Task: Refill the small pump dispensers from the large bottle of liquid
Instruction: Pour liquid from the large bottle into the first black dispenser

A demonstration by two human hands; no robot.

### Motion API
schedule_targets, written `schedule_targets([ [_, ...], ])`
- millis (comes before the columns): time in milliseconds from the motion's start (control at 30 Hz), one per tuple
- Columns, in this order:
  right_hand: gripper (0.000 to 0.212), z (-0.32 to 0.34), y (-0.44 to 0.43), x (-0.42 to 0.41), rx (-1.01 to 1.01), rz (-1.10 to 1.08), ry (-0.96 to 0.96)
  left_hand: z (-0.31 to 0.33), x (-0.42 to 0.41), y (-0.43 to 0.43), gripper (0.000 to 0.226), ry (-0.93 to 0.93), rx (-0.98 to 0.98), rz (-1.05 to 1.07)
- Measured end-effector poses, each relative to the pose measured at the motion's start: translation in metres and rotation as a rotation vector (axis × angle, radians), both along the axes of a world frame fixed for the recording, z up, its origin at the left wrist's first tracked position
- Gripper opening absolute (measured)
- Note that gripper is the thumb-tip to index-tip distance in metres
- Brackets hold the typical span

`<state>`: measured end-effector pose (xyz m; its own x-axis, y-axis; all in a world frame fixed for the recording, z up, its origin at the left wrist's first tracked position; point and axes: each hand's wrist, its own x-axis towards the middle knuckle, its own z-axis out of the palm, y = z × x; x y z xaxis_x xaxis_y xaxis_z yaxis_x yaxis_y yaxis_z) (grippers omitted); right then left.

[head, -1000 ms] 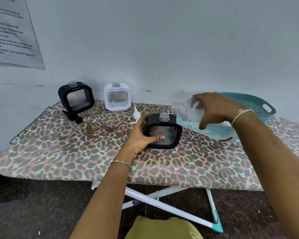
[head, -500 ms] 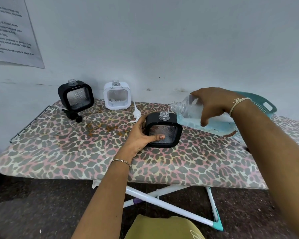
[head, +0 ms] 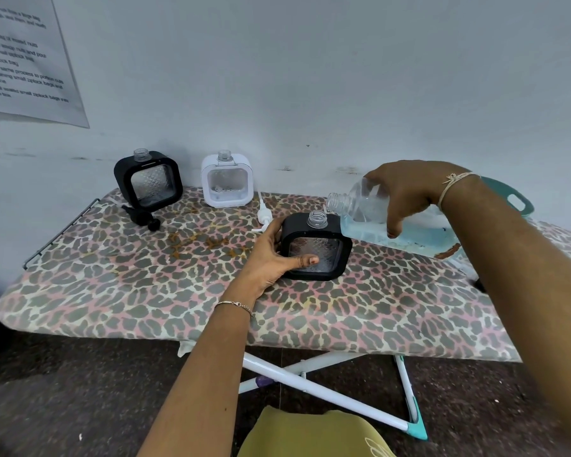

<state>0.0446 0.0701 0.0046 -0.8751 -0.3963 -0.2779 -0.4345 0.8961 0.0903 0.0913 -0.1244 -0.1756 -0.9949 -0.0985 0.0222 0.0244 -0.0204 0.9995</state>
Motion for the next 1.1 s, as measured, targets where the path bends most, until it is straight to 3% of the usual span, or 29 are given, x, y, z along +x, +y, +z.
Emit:
schedule_targets([
  [467,0.086,0.008,-0.012,-0.001,0.106,0.004,-0.016,0.004,0.002,0.001,0.077,0.024,0.021,-0.007],
  [800,0.086,0.008,-0.014,-0.002,0.129,0.006,-0.016,0.004,0.003,0.001,0.084,0.014,0.024,-0.013],
  [1100,0.085,0.008,-0.013,-0.002,0.128,-0.003,-0.025,0.005,0.003,0.002,0.073,0.022,0.038,-0.014],
])
